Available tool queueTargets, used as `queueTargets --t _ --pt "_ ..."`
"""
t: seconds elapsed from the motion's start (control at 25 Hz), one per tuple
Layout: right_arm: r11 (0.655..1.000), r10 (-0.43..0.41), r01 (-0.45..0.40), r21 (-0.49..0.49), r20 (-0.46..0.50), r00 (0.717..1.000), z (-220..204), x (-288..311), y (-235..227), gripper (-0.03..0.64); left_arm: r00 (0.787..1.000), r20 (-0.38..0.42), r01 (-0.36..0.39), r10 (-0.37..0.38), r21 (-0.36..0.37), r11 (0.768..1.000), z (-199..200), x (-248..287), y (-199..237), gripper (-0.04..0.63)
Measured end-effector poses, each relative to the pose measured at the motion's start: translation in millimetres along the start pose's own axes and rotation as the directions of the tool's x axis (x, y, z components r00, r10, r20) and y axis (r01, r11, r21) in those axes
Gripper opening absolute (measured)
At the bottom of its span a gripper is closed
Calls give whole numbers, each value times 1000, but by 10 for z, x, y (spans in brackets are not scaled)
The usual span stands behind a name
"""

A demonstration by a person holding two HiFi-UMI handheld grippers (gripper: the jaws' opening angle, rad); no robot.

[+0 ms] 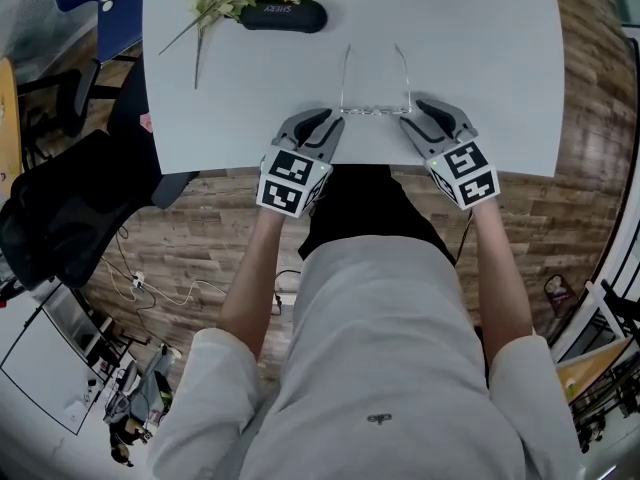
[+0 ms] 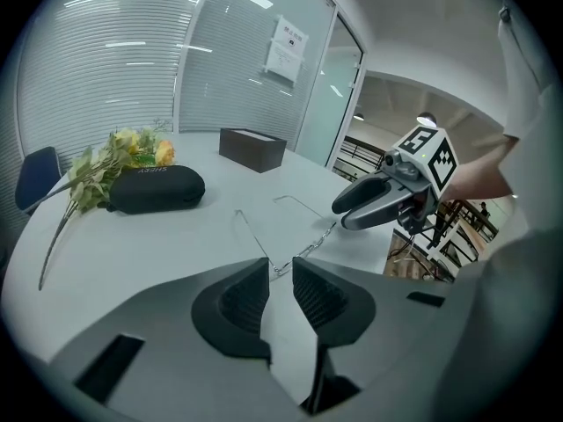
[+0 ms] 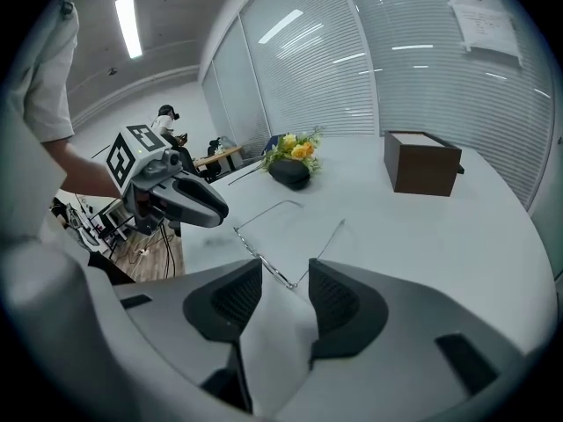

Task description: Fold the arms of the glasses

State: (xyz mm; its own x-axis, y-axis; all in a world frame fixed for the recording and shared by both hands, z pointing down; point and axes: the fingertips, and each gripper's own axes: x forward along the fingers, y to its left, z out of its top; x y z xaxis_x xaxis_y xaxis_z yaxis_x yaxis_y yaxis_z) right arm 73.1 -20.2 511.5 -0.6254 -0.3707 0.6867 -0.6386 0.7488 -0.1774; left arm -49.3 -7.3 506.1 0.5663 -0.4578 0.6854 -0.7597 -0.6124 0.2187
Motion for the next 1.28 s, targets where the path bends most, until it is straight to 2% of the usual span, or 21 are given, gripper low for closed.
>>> queueTargets --t 0.2,0.44,1.08,1.28 --pt "1000 8 -7 12 -20 1000 -43 57 -19 173 1000 -25 7 -7 18 1000 -36 53 23 91" --pt "1000 18 -17 24 -42 999 -72 128 -33 175 998 -67 22 -17 81 997 -77 146 13 92" --pt "997 60 -58 56 -44 997 -94 162 -8 166 994 -95 56 -47 94 994 -94 257 -54 92" --pt "996 69 -66 61 -46 997 -113 174 -1 158 995 -88 64 -57 76 995 -81 283 -55 92"
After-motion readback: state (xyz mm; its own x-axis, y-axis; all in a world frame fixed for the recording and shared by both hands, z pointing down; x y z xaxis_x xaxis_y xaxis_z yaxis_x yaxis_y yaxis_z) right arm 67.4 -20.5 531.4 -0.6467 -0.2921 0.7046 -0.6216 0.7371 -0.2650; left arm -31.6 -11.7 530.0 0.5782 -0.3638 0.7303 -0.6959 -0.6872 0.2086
